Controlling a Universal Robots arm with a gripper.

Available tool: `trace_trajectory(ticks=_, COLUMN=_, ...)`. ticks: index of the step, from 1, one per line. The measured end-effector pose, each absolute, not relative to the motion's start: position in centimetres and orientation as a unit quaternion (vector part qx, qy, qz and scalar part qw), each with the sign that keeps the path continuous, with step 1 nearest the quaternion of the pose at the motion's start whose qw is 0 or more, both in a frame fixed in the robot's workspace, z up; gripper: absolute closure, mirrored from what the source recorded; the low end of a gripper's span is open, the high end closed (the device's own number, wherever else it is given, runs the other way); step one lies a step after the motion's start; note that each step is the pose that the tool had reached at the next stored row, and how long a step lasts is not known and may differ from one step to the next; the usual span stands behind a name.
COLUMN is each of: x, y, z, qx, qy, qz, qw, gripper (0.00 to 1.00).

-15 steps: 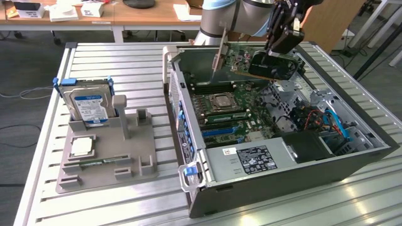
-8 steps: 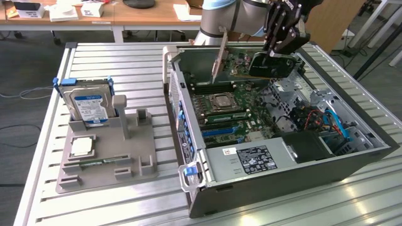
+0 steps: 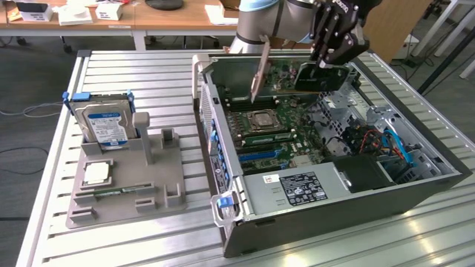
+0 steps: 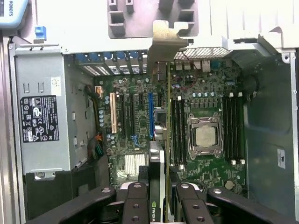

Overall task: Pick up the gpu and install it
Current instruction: 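Insert the gpu into the slot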

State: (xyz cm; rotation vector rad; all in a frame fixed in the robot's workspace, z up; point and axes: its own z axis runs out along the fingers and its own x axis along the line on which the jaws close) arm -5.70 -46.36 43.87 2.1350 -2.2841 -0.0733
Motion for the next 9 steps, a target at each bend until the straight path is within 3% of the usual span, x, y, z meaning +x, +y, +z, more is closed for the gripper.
trace_trajectory(ticks=9, x=-5.70, y=-46.36, z=43.76, qx=0.707, qy=-0.707, qz=-0.023, qw=0.008, gripper=0.73)
